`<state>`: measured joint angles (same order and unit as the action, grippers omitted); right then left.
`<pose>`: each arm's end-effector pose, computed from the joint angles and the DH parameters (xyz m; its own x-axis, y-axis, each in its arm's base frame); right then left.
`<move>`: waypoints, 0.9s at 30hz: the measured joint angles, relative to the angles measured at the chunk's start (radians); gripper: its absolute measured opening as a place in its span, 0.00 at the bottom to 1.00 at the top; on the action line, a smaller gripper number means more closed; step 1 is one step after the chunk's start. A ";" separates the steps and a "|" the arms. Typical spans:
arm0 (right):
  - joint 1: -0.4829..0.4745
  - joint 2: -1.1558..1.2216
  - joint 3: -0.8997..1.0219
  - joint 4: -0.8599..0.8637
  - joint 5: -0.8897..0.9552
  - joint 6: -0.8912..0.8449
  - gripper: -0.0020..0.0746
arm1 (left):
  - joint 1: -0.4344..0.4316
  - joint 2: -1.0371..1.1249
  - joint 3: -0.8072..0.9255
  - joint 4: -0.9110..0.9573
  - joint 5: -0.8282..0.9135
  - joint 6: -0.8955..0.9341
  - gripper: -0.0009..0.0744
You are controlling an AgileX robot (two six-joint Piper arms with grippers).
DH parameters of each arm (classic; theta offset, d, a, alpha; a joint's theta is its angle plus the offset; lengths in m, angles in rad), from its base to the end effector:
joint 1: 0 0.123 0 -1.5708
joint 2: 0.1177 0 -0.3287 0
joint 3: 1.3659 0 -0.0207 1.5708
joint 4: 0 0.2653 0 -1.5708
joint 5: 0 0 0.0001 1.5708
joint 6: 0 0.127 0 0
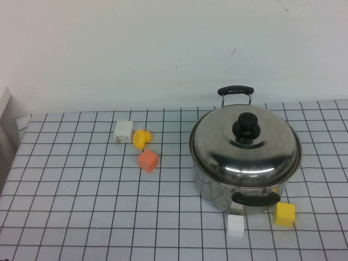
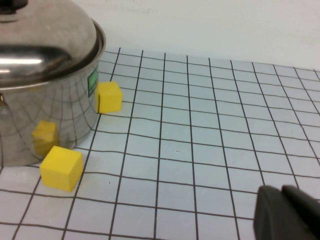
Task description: Cover the pot
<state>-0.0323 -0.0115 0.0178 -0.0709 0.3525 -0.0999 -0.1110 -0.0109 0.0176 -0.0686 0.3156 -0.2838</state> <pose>0.0581 -0.0050 0.1659 -0.2729 -0.1569 -0.9492 0.0108 0.9860 -0.1661 0.0588 -0.0093 0.1704 -0.2618 -0.3148 -0.9123 0.0445 0.9404 -0.3373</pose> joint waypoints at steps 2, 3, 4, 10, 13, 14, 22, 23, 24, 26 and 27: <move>0.000 0.000 0.000 0.000 0.000 0.000 0.04 | 0.000 0.000 0.000 0.001 0.000 0.017 0.01; 0.000 0.000 0.000 0.000 0.000 0.000 0.04 | 0.000 0.000 0.000 0.002 0.000 0.022 0.01; 0.000 0.000 0.000 0.000 0.000 0.000 0.04 | 0.000 0.000 0.000 0.002 0.000 0.024 0.01; 0.000 0.000 0.000 0.000 0.000 0.000 0.04 | -0.002 0.000 0.000 0.005 0.000 0.030 0.01; 0.000 0.000 0.000 0.000 0.000 0.007 0.04 | -0.004 0.000 0.000 0.015 0.002 0.030 0.01; 0.000 0.000 0.000 0.000 0.000 0.012 0.04 | -0.004 0.000 0.000 0.019 0.004 0.030 0.01; 0.000 0.000 0.000 0.000 0.000 0.019 0.04 | -0.004 0.000 -0.001 0.040 0.004 0.032 0.01; 0.000 0.000 0.000 0.000 0.000 0.019 0.04 | -0.004 0.000 -0.001 0.040 0.004 0.032 0.01; 0.000 0.000 0.000 0.000 0.000 0.019 0.04 | -0.004 0.000 -0.001 0.041 0.004 0.032 0.01; 0.000 0.000 0.000 0.000 0.000 0.019 0.04 | -0.004 0.000 -0.001 0.041 0.004 0.032 0.01; 0.000 0.000 0.000 0.000 0.000 0.019 0.04 | -0.004 0.000 -0.001 0.041 0.004 0.032 0.01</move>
